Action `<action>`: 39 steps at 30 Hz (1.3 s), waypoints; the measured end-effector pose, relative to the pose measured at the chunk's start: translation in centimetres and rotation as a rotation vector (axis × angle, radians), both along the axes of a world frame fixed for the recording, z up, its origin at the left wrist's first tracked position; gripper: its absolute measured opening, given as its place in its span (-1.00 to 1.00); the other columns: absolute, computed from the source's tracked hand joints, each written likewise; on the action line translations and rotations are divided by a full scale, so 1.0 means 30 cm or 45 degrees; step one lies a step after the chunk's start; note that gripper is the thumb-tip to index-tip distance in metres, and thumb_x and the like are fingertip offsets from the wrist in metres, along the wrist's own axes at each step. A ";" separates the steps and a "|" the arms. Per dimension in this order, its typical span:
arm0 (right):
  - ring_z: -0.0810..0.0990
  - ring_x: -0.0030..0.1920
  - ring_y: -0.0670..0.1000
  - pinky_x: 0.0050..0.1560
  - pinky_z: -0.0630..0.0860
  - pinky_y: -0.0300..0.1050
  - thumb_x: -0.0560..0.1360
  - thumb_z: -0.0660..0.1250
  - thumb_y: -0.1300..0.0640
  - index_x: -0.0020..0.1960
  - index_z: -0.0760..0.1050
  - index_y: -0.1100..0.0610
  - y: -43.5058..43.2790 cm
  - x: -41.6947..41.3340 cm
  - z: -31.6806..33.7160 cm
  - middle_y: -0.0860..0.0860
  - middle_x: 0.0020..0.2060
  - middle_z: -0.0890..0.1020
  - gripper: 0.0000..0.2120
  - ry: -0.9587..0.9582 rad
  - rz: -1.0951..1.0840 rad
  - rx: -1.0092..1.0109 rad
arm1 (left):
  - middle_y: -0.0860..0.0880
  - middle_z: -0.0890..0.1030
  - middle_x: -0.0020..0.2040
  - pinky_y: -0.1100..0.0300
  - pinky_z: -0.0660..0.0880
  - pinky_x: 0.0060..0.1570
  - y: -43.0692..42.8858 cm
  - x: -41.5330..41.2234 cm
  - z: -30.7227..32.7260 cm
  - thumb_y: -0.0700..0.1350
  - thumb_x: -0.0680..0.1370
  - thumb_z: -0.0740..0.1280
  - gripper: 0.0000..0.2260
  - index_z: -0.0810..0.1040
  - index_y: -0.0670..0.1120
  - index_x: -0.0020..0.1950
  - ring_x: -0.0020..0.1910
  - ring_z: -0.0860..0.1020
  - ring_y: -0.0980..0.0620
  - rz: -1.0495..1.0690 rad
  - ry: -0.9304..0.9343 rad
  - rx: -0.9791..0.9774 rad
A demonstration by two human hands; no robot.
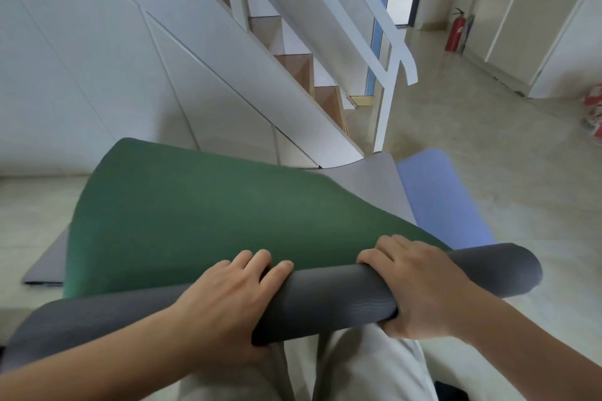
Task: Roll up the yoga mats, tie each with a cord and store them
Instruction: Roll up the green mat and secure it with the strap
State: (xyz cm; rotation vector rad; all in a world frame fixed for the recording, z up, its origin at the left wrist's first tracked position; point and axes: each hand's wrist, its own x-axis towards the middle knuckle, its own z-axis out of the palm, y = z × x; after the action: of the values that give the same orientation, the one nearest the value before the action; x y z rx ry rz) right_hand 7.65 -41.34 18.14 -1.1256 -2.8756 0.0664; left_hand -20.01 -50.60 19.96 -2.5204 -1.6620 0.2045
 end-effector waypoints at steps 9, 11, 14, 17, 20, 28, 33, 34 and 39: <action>0.50 -0.14 -0.10 -0.30 0.46 -0.15 0.10 0.27 -0.32 0.13 0.42 -0.15 -0.046 0.036 0.057 -0.19 -0.10 0.46 -0.38 -0.152 -0.096 -0.182 | -0.22 0.55 0.04 -0.06 0.55 -0.25 -0.046 -0.024 -0.001 0.13 0.23 0.43 -0.21 0.39 -0.15 0.41 -0.19 0.53 -0.22 0.028 0.131 0.240; 0.48 -0.06 -0.11 -0.25 0.46 -0.18 0.11 0.26 -0.32 0.17 0.41 -0.16 -0.032 0.040 0.056 -0.20 -0.02 0.43 -0.36 -0.182 -0.104 -0.169 | -0.20 0.54 0.01 -0.06 0.53 -0.32 -0.009 -0.021 -0.011 0.18 0.16 0.49 -0.15 0.41 -0.14 0.37 -0.22 0.52 -0.19 0.019 0.148 0.191; 0.51 -0.06 -0.02 -0.22 0.51 -0.15 0.11 0.29 -0.28 0.25 0.48 -0.05 -0.021 0.030 0.035 -0.10 0.03 0.47 -0.26 -0.132 -0.154 -0.094 | -0.07 0.51 0.00 -0.03 0.54 -0.30 0.052 -0.026 -0.034 0.20 0.15 0.46 -0.17 0.36 -0.03 0.36 -0.17 0.52 -0.12 0.087 0.077 -0.014; 0.56 -0.07 0.07 -0.11 0.57 0.01 0.12 0.32 -0.37 0.31 0.44 0.05 0.006 -0.023 -0.013 0.00 0.04 0.54 -0.14 -0.151 -0.156 0.057 | 0.05 0.46 0.13 0.07 0.52 0.00 0.107 -0.062 -0.044 0.27 0.28 0.36 -0.26 0.24 0.12 0.41 0.06 0.52 -0.02 0.158 -0.044 -0.216; 0.57 -0.13 0.07 -0.18 0.54 -0.01 0.10 0.37 -0.39 0.24 0.47 0.01 0.051 -0.104 -0.031 -0.02 -0.01 0.54 -0.19 -0.175 -0.105 0.019 | 0.11 0.47 0.19 0.13 0.47 0.11 0.171 -0.134 -0.036 0.26 0.26 0.42 -0.26 0.26 0.17 0.38 0.11 0.51 0.05 0.187 -0.141 -0.468; 0.45 0.00 -0.20 -0.05 0.41 -0.26 0.10 0.38 -0.46 0.17 0.41 -0.28 0.191 -0.186 0.120 -0.26 -0.01 0.42 -0.32 -0.274 0.036 -0.433 | 0.17 0.55 0.05 0.05 0.54 0.07 0.295 -0.254 0.037 0.15 0.20 0.60 -0.37 0.42 0.20 0.18 0.01 0.54 0.13 0.322 -0.489 -1.021; 0.49 0.03 -0.25 0.07 0.46 -0.24 0.07 0.53 -0.36 0.17 0.38 -0.28 0.241 -0.175 0.079 -0.32 0.00 0.51 -0.28 -0.269 -0.035 -0.810 | 0.19 0.56 0.10 0.07 0.54 0.11 0.271 -0.248 -0.018 0.26 0.07 0.51 -0.28 0.44 0.19 0.20 0.06 0.56 0.15 0.379 -0.693 -1.233; 0.50 0.00 -0.24 0.03 0.47 -0.23 0.08 0.54 -0.34 0.12 0.39 -0.26 0.254 -0.176 0.061 -0.30 -0.02 0.52 -0.33 -0.253 -0.060 -0.853 | 0.18 0.54 0.11 0.09 0.52 0.13 0.269 -0.247 -0.030 0.30 0.06 0.46 -0.26 0.43 0.19 0.22 0.08 0.54 0.13 0.368 -0.690 -1.199; 0.40 0.06 -0.21 0.08 0.38 -0.19 0.09 0.33 -0.53 0.11 0.49 -0.27 0.309 -0.181 0.018 -0.28 -0.02 0.43 -0.34 -0.239 -0.043 -0.860 | 0.08 0.37 0.22 0.01 0.49 0.12 0.186 -0.211 -0.097 0.50 0.17 0.27 -0.04 0.20 0.11 0.48 0.14 0.42 0.02 0.097 -0.124 -0.453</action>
State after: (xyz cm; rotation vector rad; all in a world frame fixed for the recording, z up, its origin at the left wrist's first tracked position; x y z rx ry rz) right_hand 2.21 -32.08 18.69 -1.3120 -3.0772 1.0480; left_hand -26.35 -45.02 17.06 -2.7569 -1.9105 0.4257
